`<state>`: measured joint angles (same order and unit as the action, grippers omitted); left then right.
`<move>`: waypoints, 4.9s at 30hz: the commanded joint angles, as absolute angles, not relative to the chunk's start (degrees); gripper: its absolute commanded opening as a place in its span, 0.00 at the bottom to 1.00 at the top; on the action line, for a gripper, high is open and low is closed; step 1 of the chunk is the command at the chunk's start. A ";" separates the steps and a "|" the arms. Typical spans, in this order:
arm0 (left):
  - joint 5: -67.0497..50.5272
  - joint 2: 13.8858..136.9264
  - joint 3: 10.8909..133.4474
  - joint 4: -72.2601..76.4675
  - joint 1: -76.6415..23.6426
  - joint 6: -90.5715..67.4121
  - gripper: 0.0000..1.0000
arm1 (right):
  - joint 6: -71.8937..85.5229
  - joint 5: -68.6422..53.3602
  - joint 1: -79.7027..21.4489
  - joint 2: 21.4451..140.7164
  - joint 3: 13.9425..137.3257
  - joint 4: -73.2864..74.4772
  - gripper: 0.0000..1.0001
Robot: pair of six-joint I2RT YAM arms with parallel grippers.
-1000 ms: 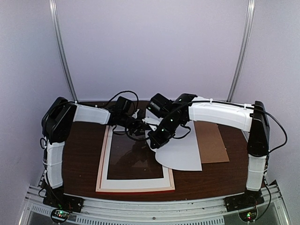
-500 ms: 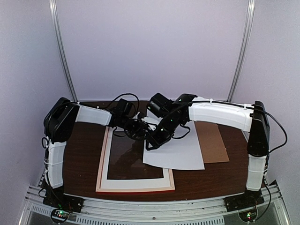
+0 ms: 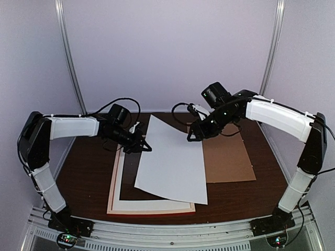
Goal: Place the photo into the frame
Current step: Place the photo on the mat board.
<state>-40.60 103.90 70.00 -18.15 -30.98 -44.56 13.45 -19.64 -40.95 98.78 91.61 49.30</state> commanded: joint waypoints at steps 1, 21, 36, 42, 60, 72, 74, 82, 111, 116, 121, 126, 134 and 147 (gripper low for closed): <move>-36.78 95.75 65.88 -32.76 -28.58 -35.95 0.00 | 12.65 -17.90 -37.42 97.86 89.01 47.42 0.56; -26.34 88.13 55.12 -30.16 -23.91 -39.41 0.00 | 12.21 -18.48 -34.43 104.17 83.34 41.26 0.56; -28.84 88.31 52.81 -22.59 -23.91 -44.14 0.00 | 12.39 -19.06 -33.88 106.88 84.11 40.78 0.56; -28.32 89.56 53.71 -22.76 -23.91 -43.34 0.00 | 12.24 -19.40 -33.46 108.17 84.98 40.87 0.56; -24.87 89.60 54.80 -24.60 -23.91 -42.98 0.00 | 11.68 -19.66 -32.30 110.04 87.38 41.33 0.58; -25.47 90.86 54.95 -23.90 -23.91 -43.48 0.00 | 12.06 -18.12 -31.00 109.95 87.30 40.24 0.72; -25.50 90.90 54.81 -23.63 -23.95 -43.59 0.00 | 12.06 -17.98 -31.02 109.80 87.28 40.12 0.81; -26.08 91.12 54.50 -22.62 -23.99 -44.11 0.00 | 12.56 -16.68 -30.94 109.95 87.54 39.91 1.00; -24.77 89.68 50.01 -18.48 -25.40 -47.36 0.05 | 13.71 -17.25 -30.84 110.21 86.41 39.55 1.00; -24.01 89.51 50.29 -19.92 -25.48 -46.74 0.29 | 13.89 -17.47 -30.80 109.95 85.67 39.09 1.00; -22.72 89.76 51.53 -22.45 -25.73 -45.18 0.51 | 14.22 -17.64 -30.85 109.44 85.04 38.68 1.00; -21.43 89.94 52.04 -24.42 -25.92 -44.05 0.59 | 14.39 -17.75 -30.85 109.01 84.42 38.50 1.00; -15.20 88.89 53.26 -29.17 -26.70 -41.25 0.65 | 14.85 -17.79 -30.84 108.08 82.99 37.80 1.00; -4.45 83.73 55.24 -33.96 -26.89 -35.89 0.68 | 15.45 -13.09 -30.33 104.41 79.86 37.29 1.00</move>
<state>-8.47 86.54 53.58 -33.76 -26.70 -38.28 14.57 -17.12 -31.09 108.27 81.30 38.35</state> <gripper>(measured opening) 0.678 0.995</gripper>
